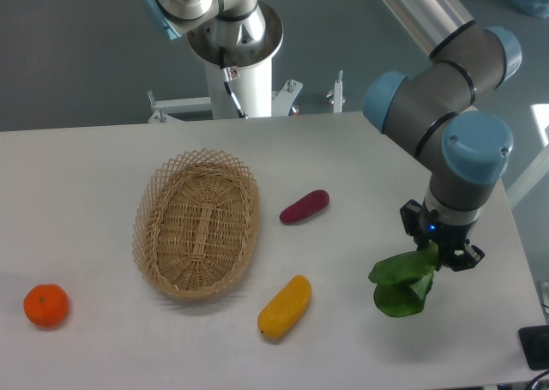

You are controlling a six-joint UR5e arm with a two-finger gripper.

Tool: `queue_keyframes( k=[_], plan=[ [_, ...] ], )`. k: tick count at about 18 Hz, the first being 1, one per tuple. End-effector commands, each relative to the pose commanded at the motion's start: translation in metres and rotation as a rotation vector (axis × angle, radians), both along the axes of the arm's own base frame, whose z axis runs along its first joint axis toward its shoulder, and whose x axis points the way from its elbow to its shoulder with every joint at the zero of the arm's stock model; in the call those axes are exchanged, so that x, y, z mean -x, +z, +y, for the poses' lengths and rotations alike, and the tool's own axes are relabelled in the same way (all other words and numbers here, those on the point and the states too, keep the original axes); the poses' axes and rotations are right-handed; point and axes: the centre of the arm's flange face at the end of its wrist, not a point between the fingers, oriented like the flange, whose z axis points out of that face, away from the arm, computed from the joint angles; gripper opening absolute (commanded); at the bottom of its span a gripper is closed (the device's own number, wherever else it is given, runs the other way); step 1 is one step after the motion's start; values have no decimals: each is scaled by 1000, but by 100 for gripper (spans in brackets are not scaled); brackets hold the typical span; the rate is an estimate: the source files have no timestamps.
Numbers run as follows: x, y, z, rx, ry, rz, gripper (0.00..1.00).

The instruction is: Place the green vegetable in the basket

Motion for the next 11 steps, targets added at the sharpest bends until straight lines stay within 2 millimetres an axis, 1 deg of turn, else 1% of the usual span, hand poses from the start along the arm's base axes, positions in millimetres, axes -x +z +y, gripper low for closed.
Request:
queue_keyframes(
  k=[11],
  plan=[
    [-3,1,2,-19,14,-14,43]
  ],
)
